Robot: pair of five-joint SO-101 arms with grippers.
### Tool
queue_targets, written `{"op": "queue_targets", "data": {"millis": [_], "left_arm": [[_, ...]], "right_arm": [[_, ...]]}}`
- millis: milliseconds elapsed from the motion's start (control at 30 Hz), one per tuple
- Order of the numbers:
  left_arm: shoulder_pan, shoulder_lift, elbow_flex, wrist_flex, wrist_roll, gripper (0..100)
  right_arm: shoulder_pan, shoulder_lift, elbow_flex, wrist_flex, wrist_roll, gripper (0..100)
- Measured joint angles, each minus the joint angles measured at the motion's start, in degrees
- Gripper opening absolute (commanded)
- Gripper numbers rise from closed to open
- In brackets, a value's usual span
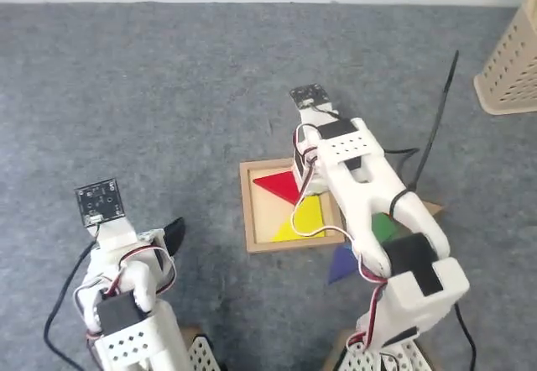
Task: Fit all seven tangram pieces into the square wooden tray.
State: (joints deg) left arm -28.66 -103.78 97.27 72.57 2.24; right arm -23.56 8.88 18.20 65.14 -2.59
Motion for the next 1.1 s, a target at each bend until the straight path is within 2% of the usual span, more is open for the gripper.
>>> {"op": "queue_targets", "data": {"millis": [100,433,800,1100], "left_arm": [[0.00,0.00,0.00,0.00,0.00,35],[0.00,0.00,0.00,0.00,0.00,35],[0.00,0.00,0.00,0.00,0.00,35],[0.00,0.00,0.00,0.00,0.00,35]], "right_arm": [[0.00,-0.88,0.00,0.09,-3.43,18.8],[-1.05,-0.88,0.00,-2.02,-15.47,17.3],[-2.20,4.66,-1.58,-2.64,-16.35,13.7],[0.79,4.75,-2.29,-0.18,-16.35,13.5]]}}
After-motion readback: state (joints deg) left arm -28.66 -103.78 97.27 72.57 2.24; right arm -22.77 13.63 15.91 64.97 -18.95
